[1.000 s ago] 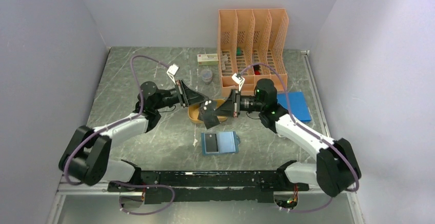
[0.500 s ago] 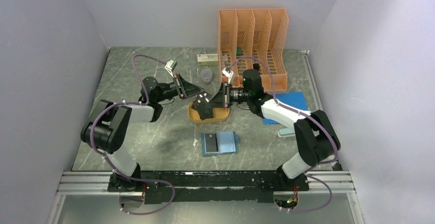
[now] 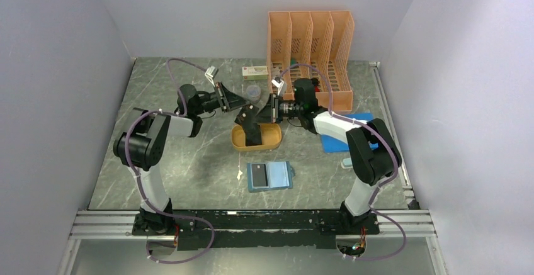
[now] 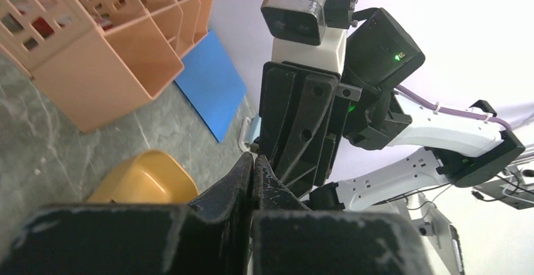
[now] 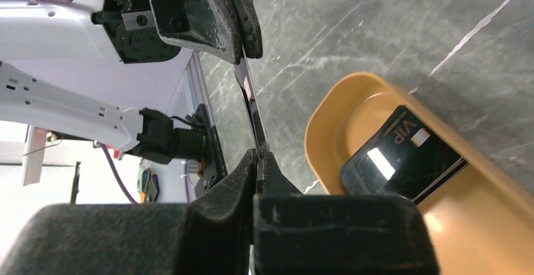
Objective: Put the credit cards into the card holder
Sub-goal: Pick up the credit card, then place the credit card in the storage box.
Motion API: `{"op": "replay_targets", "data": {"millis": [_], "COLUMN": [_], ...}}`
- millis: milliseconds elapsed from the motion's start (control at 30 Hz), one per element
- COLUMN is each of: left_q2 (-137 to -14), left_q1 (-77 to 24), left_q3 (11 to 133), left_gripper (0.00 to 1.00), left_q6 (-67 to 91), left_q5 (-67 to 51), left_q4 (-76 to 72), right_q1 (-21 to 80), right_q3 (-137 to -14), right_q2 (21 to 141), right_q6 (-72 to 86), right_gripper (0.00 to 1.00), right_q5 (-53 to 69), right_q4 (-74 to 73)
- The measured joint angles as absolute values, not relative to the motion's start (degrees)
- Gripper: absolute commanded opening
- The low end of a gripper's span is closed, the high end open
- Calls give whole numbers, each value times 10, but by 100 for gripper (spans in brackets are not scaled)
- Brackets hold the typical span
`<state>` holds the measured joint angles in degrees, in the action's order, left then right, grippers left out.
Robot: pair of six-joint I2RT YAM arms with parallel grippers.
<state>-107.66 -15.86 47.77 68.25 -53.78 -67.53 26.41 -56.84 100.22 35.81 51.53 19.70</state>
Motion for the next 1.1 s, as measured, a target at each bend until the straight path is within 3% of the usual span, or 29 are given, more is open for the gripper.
{"op": "replay_targets", "data": {"millis": [400, 733, 1100], "left_q2": [-1116, -1114, -1005], "left_q1": [-147, -144, -127], "left_q3": [562, 568, 568], "left_gripper": [5, 5, 5], "left_q6": [594, 513, 421], "left_q5": [-533, -505, -385], "left_q4": [-608, -518, -365], "right_q1": [252, 246, 240], "right_q3": [-593, -593, -592], "right_q2": [1043, 1049, 1049], "right_q6": [328, 311, 306], "right_gripper": [9, 22, 27], "right_q5": [492, 455, 429], "right_q4": [153, 112, 94]}}
